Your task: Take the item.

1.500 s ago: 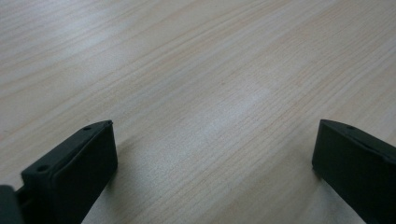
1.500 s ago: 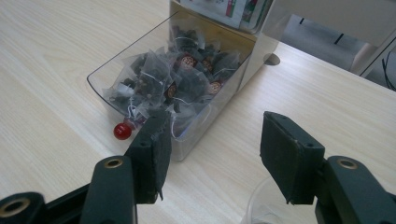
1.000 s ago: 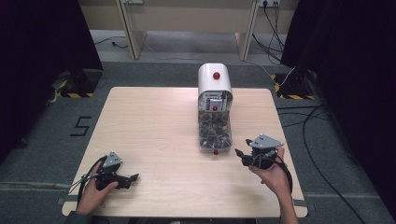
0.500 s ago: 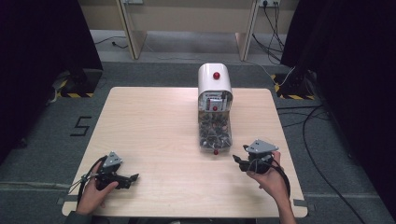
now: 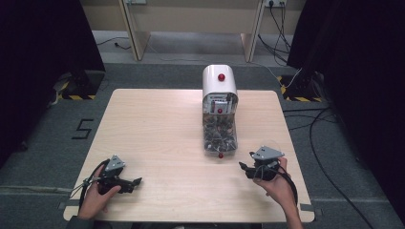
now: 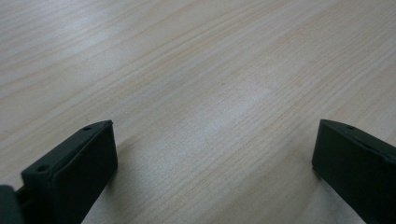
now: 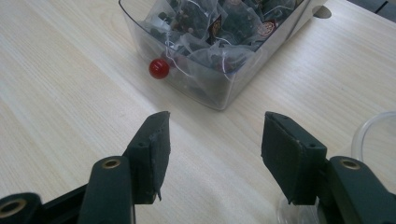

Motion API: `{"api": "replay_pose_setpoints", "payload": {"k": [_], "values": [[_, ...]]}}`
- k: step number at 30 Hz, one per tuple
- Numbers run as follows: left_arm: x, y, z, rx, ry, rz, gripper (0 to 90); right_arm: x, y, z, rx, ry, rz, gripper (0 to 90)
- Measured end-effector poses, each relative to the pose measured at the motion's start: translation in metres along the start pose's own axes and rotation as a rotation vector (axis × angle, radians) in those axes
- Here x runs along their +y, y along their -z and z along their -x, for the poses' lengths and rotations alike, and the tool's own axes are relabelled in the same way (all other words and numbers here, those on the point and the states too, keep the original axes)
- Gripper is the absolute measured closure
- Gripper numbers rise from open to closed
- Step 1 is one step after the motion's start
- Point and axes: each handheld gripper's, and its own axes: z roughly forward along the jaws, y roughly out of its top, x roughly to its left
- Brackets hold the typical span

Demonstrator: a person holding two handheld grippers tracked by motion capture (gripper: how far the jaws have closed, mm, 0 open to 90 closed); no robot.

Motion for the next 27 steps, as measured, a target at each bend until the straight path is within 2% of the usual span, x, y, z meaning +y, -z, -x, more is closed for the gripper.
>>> {"api": "replay_pose_setpoints", "payload": {"k": [7, 13, 19, 24, 26, 27], "values": [[0.0, 0.0, 0.0, 0.0, 0.0, 0.0, 0.0, -0.003, 0.0, -0.001, 0.004, -0.005, 0.003, 43.1], [0.0, 0.0, 0.0, 0.0, 0.0, 0.0, 0.0, -0.01, -0.005, -0.001, 0.013, -0.007, -0.019, 42.9], [0.0, 0.0, 0.0, 0.0, 0.0, 0.0, 0.0, -0.012, 0.0, 0.0, 0.014, -0.015, -0.019, 42.6], [0.0, 0.0, 0.0, 0.0, 0.0, 0.0, 0.0, -0.023, 0.002, 0.003, 0.005, -0.029, -0.029, 42.4], [0.0, 0.0, 0.0, 0.0, 0.0, 0.0, 0.0, -0.026, 0.004, 0.003, 0.001, -0.033, -0.024, 42.7], [0.0, 0.0, 0.0, 0.0, 0.0, 0.0, 0.0, -0.026, 0.005, 0.003, -0.004, -0.035, 0.003, 42.8]]}}
